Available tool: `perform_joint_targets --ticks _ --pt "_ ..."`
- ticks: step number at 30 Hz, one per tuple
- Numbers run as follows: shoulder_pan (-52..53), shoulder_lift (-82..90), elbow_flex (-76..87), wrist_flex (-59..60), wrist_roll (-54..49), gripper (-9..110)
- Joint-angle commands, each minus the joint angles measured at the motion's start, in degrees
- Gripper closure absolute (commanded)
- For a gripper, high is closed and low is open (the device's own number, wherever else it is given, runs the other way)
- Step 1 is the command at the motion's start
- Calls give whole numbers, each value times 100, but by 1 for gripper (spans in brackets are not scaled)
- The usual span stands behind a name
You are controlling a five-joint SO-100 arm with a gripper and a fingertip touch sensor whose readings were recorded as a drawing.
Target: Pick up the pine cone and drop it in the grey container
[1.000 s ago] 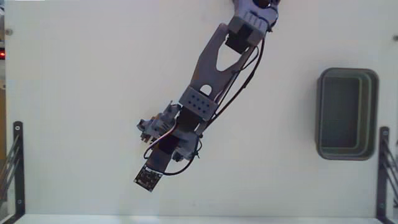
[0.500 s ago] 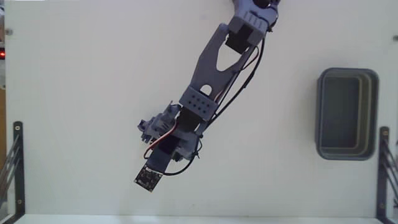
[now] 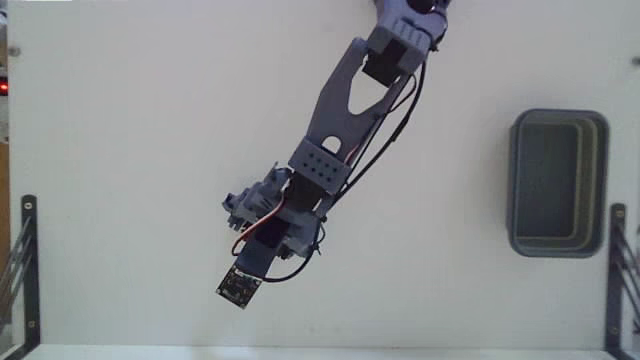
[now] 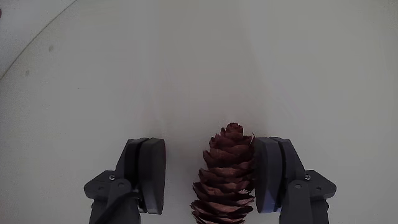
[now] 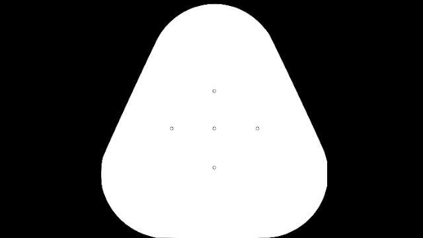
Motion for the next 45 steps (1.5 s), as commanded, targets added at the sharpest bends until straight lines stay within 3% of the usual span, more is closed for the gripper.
perform_joint_targets --ticks 1,45 --pt "29 343 -10 -25 0 18" --pt "29 343 -10 -25 0 31"
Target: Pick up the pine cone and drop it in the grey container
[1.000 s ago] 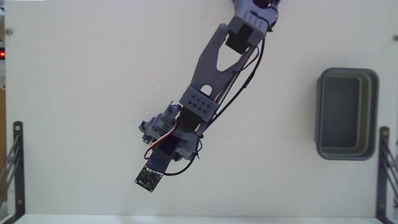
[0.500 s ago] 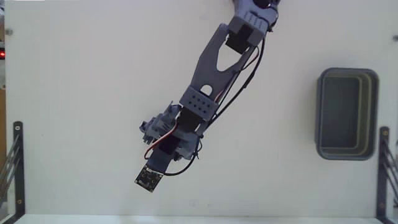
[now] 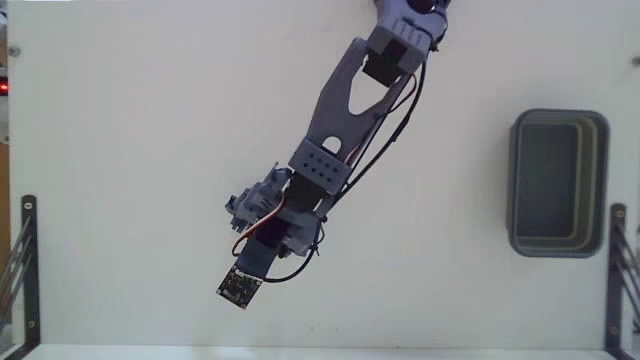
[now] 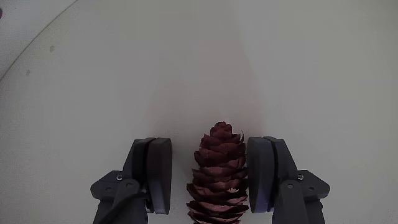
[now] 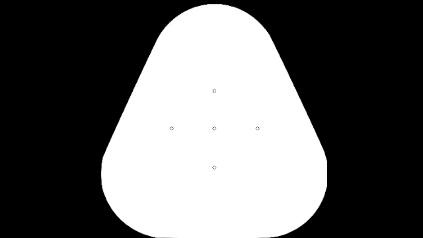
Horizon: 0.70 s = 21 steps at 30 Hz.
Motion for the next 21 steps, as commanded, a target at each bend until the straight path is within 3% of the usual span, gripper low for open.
perform_joint_targets --ticks 1,21 --pt "38 343 -10 -25 0 31" --pt "38 343 -10 -25 0 36"
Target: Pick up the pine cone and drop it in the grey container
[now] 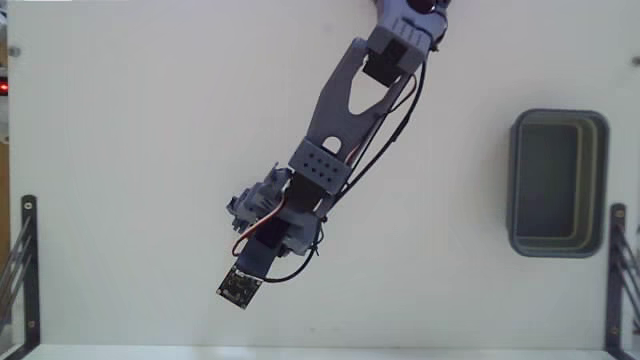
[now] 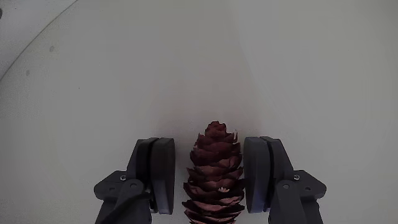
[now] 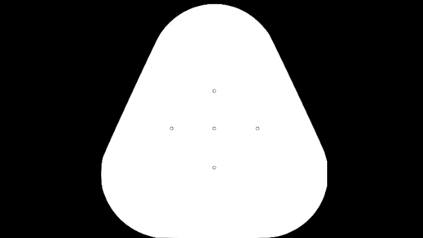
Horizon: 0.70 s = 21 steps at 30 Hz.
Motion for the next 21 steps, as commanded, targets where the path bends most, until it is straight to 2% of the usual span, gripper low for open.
perform_joint_targets --ticks 1,21 --pt "38 343 -10 -25 0 37" --pt "38 343 -10 -25 0 42"
